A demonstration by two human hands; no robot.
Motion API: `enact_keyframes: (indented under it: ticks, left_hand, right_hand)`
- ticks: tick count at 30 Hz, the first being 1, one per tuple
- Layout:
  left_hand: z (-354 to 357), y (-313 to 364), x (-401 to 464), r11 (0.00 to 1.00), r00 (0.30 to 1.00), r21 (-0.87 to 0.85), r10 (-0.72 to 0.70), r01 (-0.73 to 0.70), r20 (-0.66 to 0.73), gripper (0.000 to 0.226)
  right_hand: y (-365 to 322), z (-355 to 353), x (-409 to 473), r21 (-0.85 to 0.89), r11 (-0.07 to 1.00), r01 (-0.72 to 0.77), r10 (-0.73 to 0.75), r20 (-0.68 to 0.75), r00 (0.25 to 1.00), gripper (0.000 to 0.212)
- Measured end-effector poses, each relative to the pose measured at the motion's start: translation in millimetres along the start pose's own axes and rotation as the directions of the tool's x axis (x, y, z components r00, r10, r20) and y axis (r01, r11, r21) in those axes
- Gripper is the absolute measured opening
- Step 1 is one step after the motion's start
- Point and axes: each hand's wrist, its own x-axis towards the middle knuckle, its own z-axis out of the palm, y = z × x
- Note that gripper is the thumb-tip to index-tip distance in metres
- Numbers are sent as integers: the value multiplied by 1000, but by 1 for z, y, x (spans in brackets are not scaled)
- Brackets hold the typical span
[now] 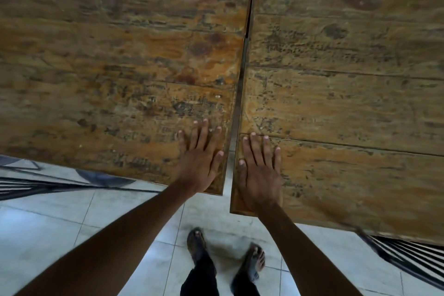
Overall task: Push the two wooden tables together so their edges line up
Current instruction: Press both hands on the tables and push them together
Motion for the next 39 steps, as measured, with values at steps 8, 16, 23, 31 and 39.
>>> enact_keyframes:
  ticks: [8,16,23,31,39]
  left_hand:
    - [4,1,1,1000,1000,-11,6,-6,-8,61]
    - [5,-3,2,1000,1000,-19,2,-2,-3,61]
    - [5,-4,2,1000,1000,-4,-2,2,3,60]
    - [-39,4,-1,999,970,27,-48,43,239,70]
    - [-166,-90,-79,987,985,19,-161,162,-65,73]
  right_hand:
    - [-5,5,23,11,1000,-18,18,5,1000,58]
    - [-10,8,38,3,1000,-24,24,-4,1000,58]
    - [-11,7,39,-7,1000,-5,5,-11,1000,58]
    - [-18,-38,47,-37,999,-14,27,386,922,66]
    - [-154,-98,28,-3,995,103,-97,310,946,69]
